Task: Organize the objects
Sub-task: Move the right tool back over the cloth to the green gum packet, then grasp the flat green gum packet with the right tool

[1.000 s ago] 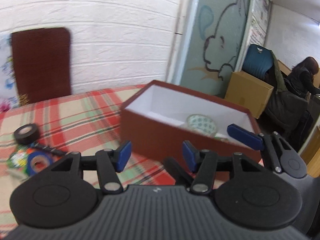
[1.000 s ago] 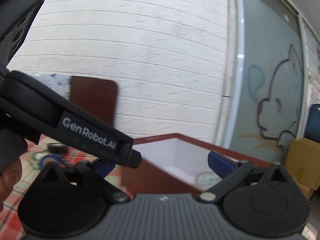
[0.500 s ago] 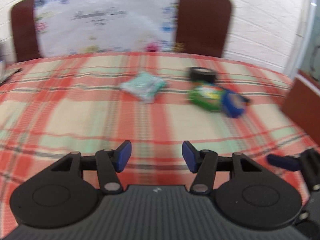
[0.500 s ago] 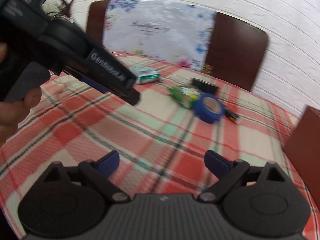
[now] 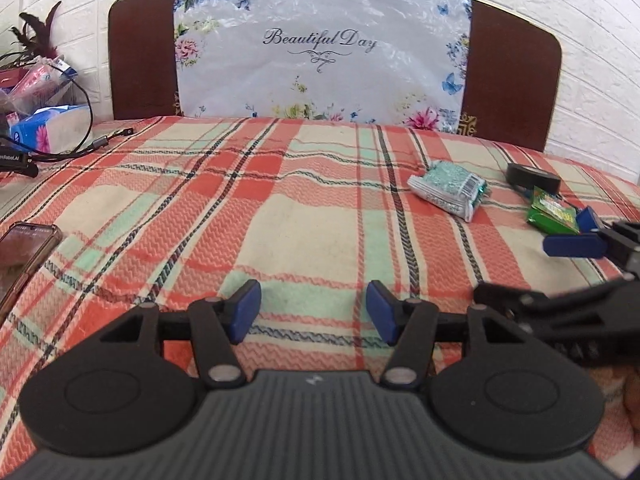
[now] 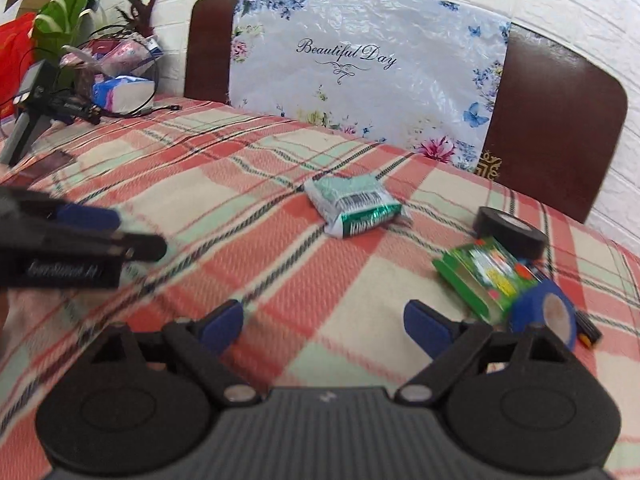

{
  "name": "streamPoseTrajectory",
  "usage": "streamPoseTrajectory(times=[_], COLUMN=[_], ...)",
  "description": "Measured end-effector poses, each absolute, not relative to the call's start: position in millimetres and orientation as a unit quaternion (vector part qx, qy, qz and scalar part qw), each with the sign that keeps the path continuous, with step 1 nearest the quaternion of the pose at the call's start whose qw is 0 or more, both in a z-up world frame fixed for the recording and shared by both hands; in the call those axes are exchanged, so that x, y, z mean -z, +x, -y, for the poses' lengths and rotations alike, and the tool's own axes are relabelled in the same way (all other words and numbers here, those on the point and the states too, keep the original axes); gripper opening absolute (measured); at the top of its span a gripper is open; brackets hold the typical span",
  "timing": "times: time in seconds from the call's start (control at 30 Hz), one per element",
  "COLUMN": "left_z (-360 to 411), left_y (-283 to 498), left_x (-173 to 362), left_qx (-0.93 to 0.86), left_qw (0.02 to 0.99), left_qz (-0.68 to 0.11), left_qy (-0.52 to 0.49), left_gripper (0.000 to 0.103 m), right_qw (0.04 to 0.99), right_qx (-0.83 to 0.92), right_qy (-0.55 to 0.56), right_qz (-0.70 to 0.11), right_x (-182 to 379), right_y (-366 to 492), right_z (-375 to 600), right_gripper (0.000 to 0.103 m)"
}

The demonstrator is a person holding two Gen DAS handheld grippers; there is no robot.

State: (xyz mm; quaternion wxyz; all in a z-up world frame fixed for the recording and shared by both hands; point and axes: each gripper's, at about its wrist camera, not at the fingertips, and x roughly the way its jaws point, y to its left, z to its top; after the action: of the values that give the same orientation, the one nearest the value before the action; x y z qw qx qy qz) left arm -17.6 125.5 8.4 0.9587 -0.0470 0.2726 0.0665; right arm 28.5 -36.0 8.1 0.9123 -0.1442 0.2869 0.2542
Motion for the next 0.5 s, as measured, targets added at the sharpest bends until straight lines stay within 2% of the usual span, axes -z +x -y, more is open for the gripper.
streamPoseTrajectory(times=[0.5], left_z=[-131.6], left_y=[-6.4], left_x=[-6.8], left_qx=[-0.1], left_qw=[0.956], left_qz=[-0.27], left_qy=[-0.057], left_gripper=[0.064], right_qw=[0.921], right_qx=[-0.218], right_qy=[-0.058], right_qz=[-0.318], right_x=[-0.7], right_y=[120.5], right_z=[6.4], right_gripper=[0.1])
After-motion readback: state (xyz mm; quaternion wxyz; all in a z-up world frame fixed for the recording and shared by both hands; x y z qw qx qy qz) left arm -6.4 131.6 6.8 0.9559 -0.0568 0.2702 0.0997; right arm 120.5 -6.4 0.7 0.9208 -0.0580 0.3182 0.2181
